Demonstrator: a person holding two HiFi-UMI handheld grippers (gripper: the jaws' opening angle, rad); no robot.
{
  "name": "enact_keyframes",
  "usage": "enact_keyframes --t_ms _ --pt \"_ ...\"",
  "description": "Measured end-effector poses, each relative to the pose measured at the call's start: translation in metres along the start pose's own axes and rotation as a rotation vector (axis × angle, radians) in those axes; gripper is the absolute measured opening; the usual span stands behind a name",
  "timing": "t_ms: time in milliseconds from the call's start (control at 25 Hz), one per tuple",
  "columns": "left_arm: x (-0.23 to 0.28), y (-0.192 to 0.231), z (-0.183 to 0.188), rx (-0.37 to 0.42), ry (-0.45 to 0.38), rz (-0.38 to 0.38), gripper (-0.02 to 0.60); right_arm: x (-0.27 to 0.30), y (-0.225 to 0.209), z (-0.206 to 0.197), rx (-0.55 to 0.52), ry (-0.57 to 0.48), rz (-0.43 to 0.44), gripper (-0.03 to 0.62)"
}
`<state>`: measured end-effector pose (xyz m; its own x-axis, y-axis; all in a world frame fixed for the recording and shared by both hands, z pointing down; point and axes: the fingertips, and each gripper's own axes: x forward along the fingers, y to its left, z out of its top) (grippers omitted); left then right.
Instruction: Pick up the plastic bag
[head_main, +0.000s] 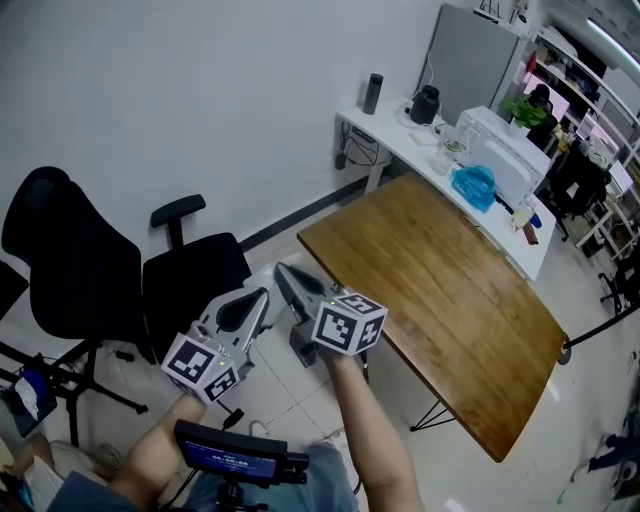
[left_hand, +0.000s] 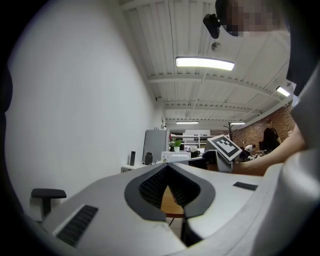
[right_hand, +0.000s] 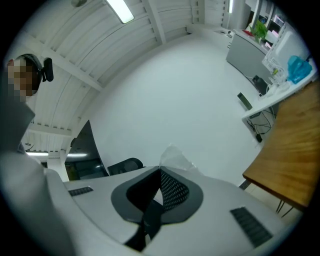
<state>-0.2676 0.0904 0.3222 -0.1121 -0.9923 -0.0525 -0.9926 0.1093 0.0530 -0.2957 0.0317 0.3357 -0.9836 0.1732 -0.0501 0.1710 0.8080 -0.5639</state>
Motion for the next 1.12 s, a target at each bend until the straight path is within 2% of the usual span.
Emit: enact_keyframes --t_ms 560,920,1120 --pt "0.080 -0.029 0.049 0.078 -0.082 0.056 0.006 0.006 -0.020 0.131 -0.188 -0.005 0.126 0.003" --pt "0.130 -0.069 0.068 0.128 -0.108 0.053 0.006 0.001 0.003 0.233 -0.326 -0.064 0.243 0.002" --pt "0.153 -0.086 0.077 0.142 -0.120 0.064 0.006 -0.014 0.012 0.286 -0.417 -0.092 0.279 0.002"
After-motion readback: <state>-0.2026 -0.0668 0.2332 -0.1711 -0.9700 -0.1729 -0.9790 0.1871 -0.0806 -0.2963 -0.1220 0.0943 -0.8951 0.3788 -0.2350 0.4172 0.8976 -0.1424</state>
